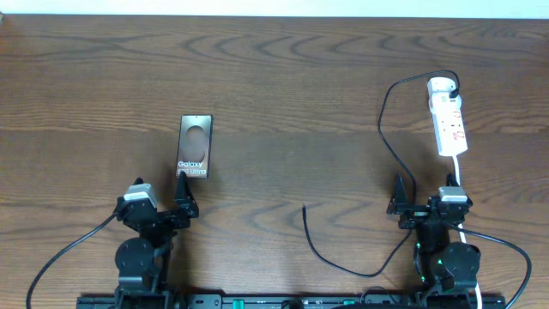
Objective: Plug charger to phone and switch on socket
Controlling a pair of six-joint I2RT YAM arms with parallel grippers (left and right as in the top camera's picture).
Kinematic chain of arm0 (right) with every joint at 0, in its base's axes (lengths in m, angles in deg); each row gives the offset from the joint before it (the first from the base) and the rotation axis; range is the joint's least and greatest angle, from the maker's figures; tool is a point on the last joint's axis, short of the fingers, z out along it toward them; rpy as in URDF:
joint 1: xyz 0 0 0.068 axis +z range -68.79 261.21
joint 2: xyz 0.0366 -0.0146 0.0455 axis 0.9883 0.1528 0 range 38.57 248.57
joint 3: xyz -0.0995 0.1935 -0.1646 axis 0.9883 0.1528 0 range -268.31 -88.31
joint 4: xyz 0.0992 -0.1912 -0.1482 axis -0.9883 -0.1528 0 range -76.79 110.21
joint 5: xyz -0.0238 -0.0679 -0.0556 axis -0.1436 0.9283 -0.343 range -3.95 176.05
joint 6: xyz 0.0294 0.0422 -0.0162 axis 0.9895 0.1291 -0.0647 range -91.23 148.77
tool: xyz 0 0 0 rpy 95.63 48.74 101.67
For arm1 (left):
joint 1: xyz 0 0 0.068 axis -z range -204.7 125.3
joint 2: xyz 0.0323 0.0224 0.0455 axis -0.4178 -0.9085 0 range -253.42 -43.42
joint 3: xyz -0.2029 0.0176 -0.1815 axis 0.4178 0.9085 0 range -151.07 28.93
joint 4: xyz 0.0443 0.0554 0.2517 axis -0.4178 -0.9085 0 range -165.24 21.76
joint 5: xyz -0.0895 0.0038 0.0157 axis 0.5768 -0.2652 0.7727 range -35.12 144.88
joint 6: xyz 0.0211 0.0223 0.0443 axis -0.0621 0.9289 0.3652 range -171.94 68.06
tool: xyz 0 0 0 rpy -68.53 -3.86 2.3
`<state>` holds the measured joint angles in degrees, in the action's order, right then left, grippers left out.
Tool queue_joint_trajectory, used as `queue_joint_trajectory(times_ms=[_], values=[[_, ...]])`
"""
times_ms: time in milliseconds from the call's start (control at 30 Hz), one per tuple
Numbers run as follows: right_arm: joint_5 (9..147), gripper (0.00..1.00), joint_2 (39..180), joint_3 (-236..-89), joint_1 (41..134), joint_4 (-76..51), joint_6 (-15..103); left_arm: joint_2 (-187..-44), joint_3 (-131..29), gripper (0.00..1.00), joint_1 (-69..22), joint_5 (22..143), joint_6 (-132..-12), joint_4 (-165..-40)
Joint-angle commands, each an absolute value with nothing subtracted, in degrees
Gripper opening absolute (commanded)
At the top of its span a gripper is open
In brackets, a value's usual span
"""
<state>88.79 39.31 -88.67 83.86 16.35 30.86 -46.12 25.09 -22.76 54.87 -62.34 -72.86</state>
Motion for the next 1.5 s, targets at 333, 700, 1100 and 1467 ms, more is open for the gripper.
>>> queue_joint_trajectory(times_ms=[333,700,1100,1467], values=[[88.5,0.99,38.9,-88.6,84.3,16.1,30.0,-86.4,-18.4,0.91,-23.0,56.0,-56.8,-86.8],[88.5,0.99,38.9,-88.6,84.3,16.1,30.0,-124.8,-66.2,0.90,-23.0,56.0,-51.7,-126.8],[88.5,0.99,38.9,-88.6,84.3,16.1,30.0,-139.5,-66.9,0.90,-23.0,63.7,-51.6,-134.2],[88.5,0.99,38.9,-88.6,84.3,16.1,30.0,-144.9,-66.9,0.98,-23.0,63.1,-51.6,-134.0]])
